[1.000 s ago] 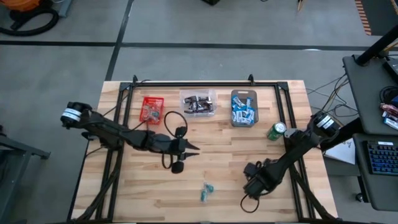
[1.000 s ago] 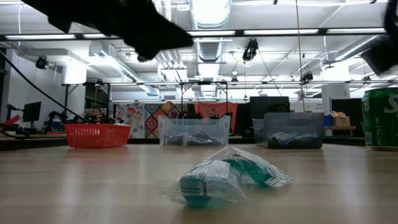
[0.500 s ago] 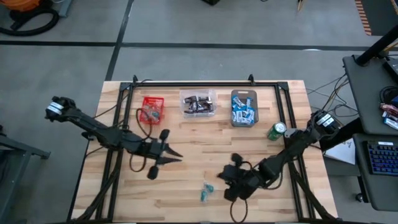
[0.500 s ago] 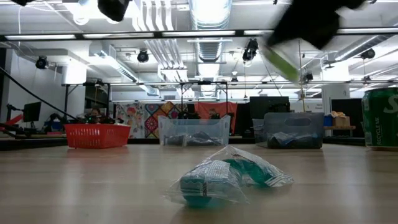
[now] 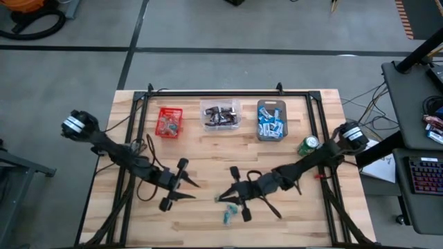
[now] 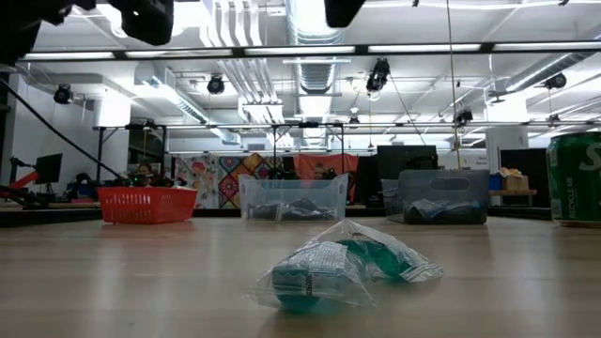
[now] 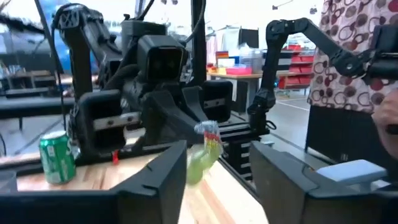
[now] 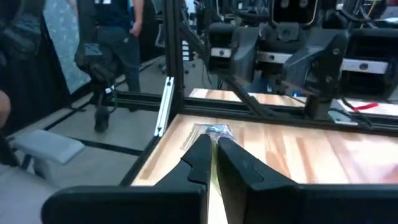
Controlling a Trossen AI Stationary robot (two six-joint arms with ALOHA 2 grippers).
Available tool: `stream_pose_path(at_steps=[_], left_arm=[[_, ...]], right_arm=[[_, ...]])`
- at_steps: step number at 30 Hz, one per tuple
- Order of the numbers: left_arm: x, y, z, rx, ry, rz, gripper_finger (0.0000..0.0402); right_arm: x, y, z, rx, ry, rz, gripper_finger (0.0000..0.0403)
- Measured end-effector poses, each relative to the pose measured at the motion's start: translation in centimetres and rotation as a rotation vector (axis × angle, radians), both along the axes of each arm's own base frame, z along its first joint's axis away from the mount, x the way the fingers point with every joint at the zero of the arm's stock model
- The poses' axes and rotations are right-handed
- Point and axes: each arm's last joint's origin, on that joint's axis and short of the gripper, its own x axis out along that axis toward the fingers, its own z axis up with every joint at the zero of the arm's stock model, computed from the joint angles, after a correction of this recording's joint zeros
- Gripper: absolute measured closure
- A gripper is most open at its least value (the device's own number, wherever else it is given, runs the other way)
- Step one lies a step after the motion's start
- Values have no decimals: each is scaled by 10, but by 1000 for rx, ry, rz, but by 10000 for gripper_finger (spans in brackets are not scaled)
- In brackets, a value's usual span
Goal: Sort candy
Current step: Put the green candy into the red bin
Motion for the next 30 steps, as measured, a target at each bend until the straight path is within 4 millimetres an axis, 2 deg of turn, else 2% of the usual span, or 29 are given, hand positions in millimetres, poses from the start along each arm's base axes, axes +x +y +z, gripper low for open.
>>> stream_pose_path(at_steps=[6,12,20,22,26,30], left_arm=[[15,-9,-25,39,-77,10,201],[30,-13,-39,40,-108,39,186],[54,-18,-40,47,-126,69,186],[55,-19,-41,76,-128,67,187],[56,-20,-39,98,-139,60,203],[53,-18,-39,102,-137,62,256]], right_arm=[[15,-5,-1,-1,-14,45,390],[22,-4,6,-14,-46,69,390],[25,-2,16,-16,-81,69,390],[25,-2,16,-18,-79,68,390],[25,-3,13,-26,-66,66,390],[25,-3,12,-42,-60,61,390]])
